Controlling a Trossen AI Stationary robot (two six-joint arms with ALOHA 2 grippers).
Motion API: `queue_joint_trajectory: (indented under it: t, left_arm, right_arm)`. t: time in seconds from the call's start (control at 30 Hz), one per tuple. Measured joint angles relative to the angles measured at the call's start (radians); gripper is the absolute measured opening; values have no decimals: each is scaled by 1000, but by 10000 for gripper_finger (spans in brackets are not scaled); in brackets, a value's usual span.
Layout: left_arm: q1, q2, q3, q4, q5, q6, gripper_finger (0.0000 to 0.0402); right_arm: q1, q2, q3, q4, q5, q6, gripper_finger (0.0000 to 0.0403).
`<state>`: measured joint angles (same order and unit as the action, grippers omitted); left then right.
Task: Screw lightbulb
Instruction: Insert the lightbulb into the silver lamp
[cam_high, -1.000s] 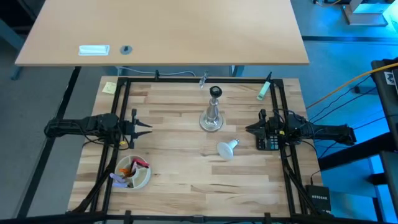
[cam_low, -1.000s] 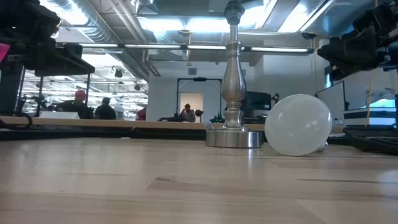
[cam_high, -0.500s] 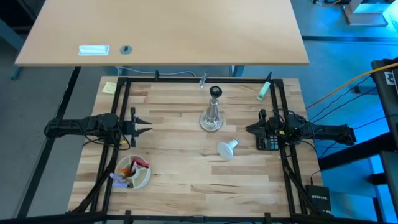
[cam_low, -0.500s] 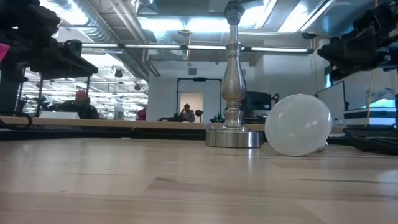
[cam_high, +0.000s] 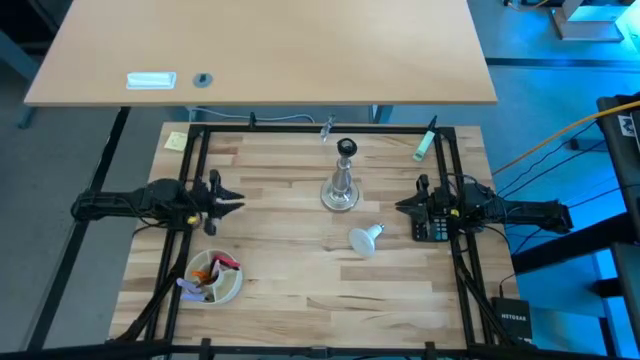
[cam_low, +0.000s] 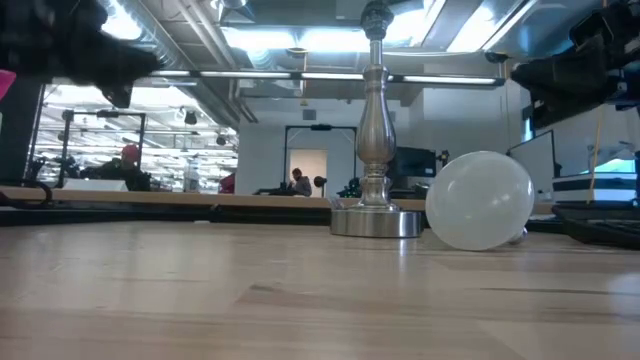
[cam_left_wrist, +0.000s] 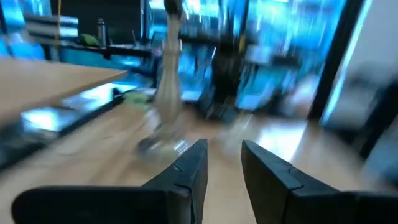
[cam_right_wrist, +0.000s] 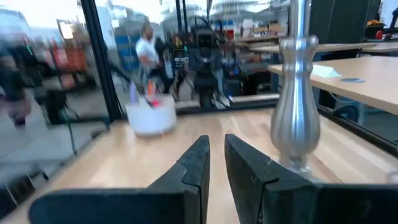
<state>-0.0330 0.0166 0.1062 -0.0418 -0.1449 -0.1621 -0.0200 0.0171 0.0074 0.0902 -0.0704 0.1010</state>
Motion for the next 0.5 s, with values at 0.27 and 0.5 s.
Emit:
queue_joint_trajectory:
  t: [0.27,0.5]
  left_arm:
    - [0,42,2,338,-18,-199,90]
    - [-44,368,94,617,4,-46,90]
  right_arm:
    - [0,-1,0,182,-15,278,56]
    - [0,-1,1,342,59,313,56]
